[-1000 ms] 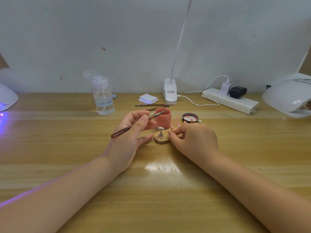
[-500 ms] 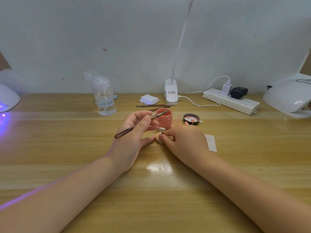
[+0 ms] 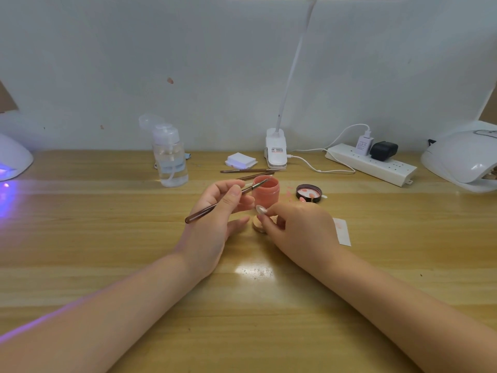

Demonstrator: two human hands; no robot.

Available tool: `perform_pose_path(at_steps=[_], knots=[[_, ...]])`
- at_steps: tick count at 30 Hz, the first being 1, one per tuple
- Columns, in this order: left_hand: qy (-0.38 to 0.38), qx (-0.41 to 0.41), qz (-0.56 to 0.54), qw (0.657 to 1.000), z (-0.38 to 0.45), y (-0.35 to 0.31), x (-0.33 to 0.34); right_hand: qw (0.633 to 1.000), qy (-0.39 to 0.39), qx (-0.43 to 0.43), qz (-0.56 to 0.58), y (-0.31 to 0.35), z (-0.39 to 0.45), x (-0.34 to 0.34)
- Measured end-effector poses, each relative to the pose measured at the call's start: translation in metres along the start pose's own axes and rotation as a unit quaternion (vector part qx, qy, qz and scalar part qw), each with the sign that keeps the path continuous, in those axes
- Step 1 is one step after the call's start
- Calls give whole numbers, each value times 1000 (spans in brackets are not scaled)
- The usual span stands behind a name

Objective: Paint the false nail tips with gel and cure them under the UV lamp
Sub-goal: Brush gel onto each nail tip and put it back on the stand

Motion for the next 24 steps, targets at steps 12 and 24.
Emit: perform_pose_path(at_steps=[12, 24], knots=[[-43, 50, -18, 998, 3, -6, -13, 983, 8, 96, 158, -17, 0, -18], [-50, 62, 51, 995, 2, -15, -8, 980, 28, 89, 178, -24, -12, -5]])
Point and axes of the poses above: each hand's wrist, its own z-axis towards the middle knuckle, its own x-axis out of the palm, y = z × x, the point moved 7 cm from there along z, towards the middle knuckle, and after that the axes turned 8 degrees about -z, right-handed, at the moved point
